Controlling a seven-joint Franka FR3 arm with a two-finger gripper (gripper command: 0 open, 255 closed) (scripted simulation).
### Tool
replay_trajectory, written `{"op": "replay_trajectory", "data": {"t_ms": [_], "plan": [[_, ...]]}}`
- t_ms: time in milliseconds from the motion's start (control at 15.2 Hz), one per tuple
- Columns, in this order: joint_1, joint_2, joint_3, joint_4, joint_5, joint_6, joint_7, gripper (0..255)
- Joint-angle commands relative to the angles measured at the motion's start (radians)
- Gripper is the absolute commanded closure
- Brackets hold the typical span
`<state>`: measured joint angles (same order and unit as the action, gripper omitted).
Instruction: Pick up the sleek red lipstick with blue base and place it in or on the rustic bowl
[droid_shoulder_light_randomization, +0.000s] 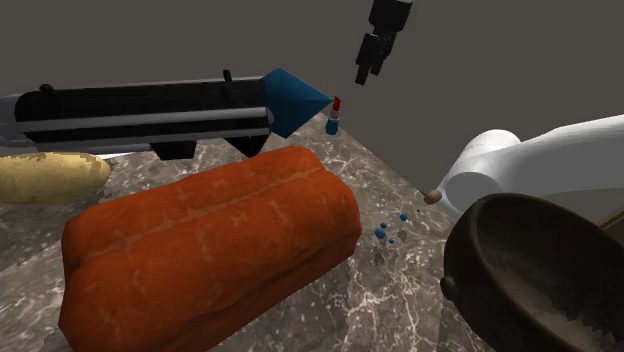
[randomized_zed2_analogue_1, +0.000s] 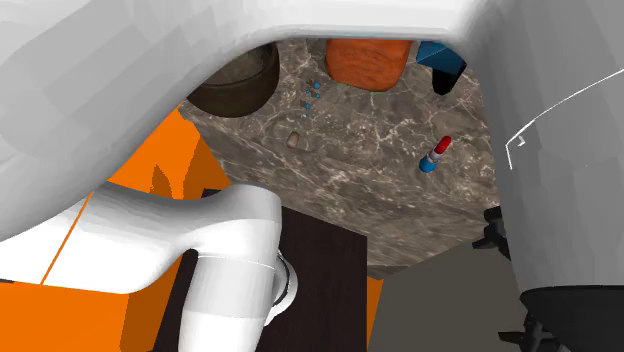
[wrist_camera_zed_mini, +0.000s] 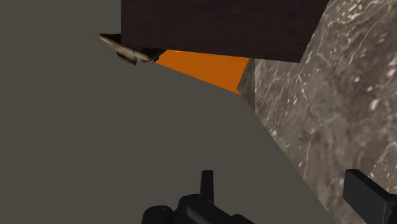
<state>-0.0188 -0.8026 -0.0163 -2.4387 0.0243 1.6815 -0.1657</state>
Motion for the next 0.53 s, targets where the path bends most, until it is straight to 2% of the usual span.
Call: {"op": "replay_trajectory", "data": {"t_ms": [0,462], "plan": [[0.0,0.0,0.0,0.0,0.0,0.0,0.0,0],[0.06,-0.057,0.144,0.027,0.113,-0.048,0.165,0]]}}
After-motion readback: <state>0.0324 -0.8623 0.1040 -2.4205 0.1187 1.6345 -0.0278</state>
